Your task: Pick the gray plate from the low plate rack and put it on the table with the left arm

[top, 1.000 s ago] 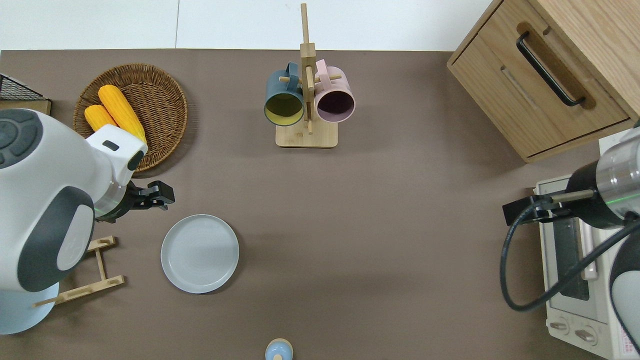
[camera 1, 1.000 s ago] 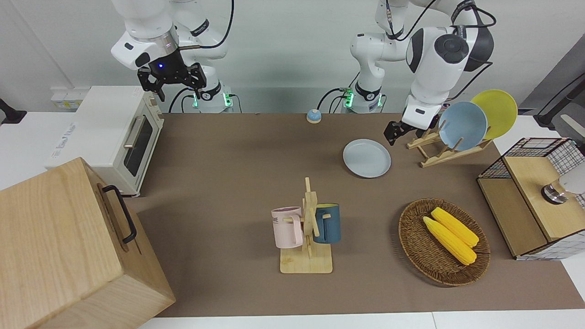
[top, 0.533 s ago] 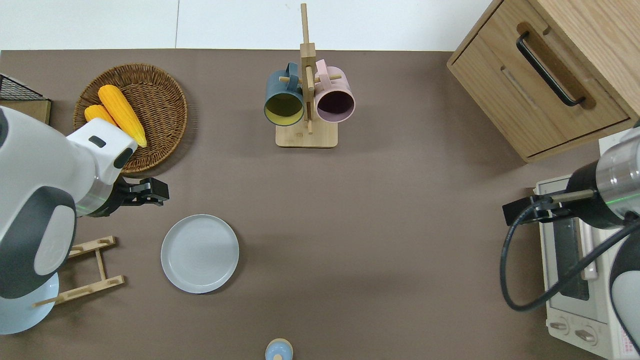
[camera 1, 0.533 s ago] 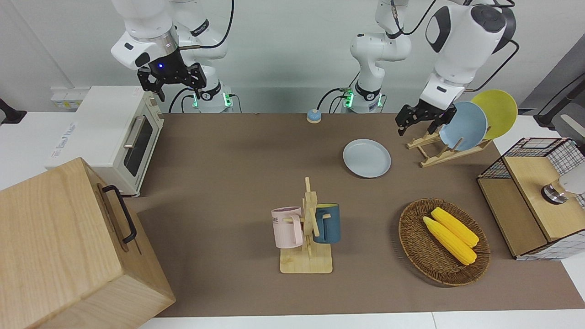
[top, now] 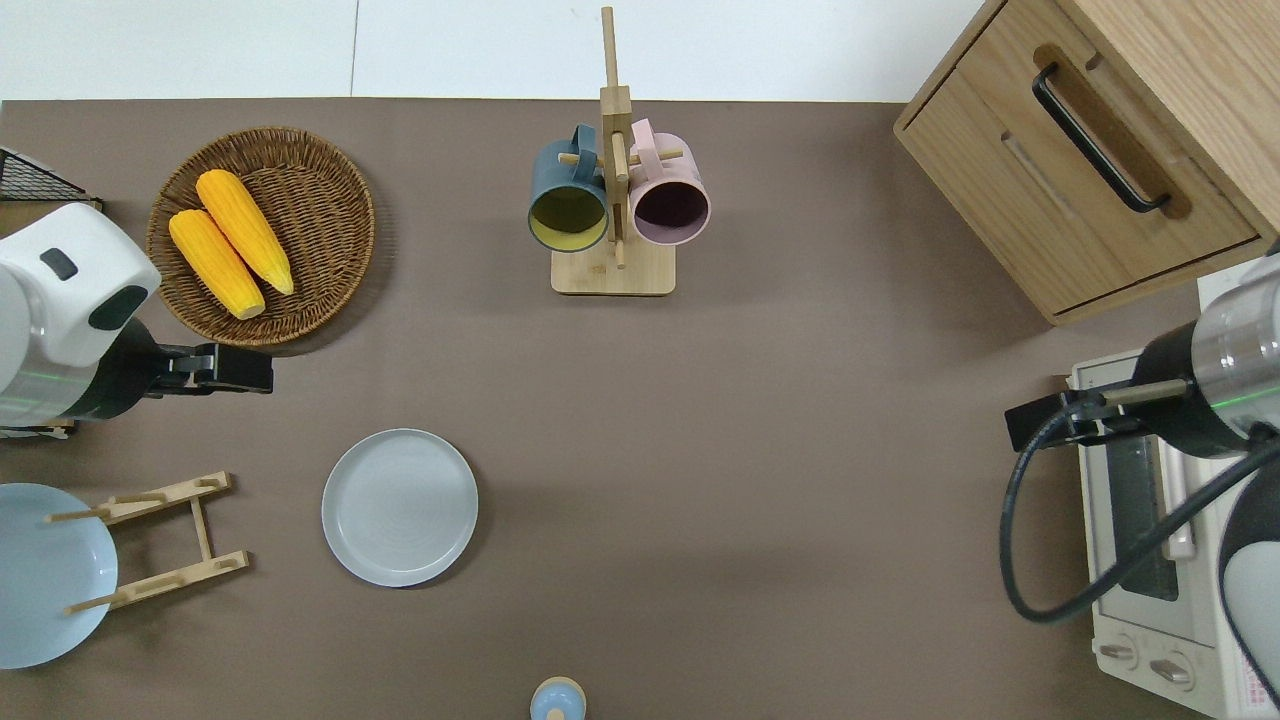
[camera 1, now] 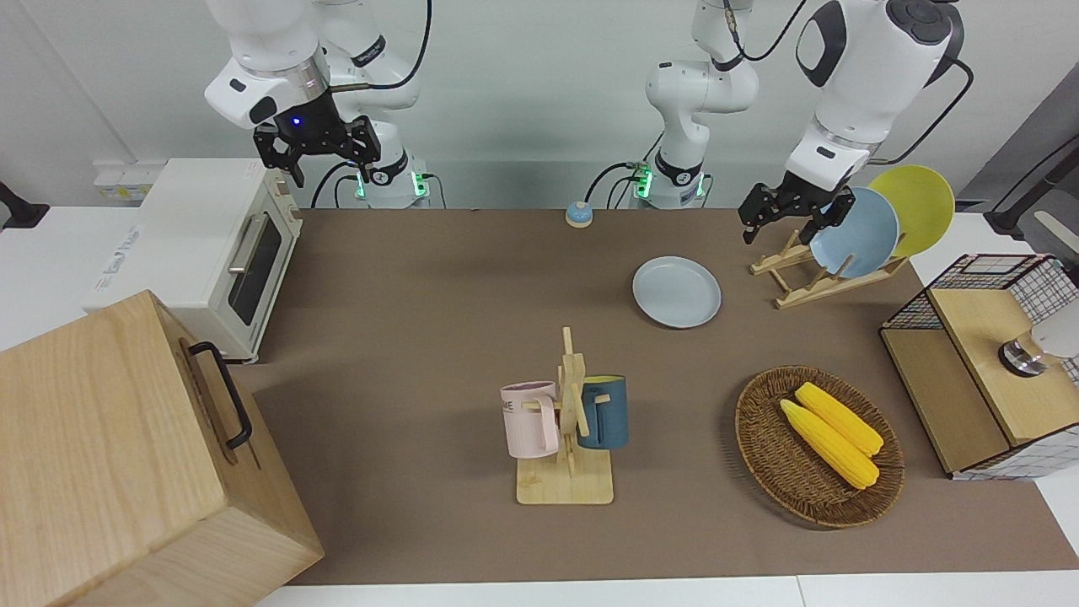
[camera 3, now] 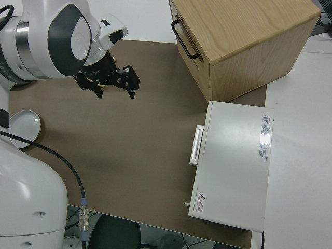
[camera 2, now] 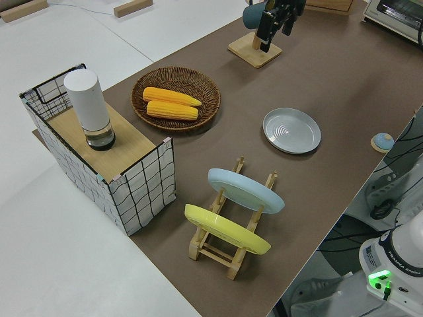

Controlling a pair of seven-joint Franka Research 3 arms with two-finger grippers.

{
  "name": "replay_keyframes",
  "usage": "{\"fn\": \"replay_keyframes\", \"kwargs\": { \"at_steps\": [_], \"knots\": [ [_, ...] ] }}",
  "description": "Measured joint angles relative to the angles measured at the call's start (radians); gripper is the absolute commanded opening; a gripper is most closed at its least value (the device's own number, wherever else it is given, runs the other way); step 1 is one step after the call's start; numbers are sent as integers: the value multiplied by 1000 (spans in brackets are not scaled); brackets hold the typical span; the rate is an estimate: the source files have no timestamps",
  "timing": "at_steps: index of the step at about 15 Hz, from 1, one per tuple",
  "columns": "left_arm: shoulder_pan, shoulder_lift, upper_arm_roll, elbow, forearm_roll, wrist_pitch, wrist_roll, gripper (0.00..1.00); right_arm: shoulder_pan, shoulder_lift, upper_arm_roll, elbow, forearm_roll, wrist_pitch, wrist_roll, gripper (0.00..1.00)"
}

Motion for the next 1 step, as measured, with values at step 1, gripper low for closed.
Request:
{"fn": "replay_keyframes", "kwargs": {
  "at_steps": [1],
  "knots": [
    [0, 0, 1, 0, 9, 0, 0, 1000, 0, 0, 0, 0, 0, 0, 0, 990]
  ]
}}
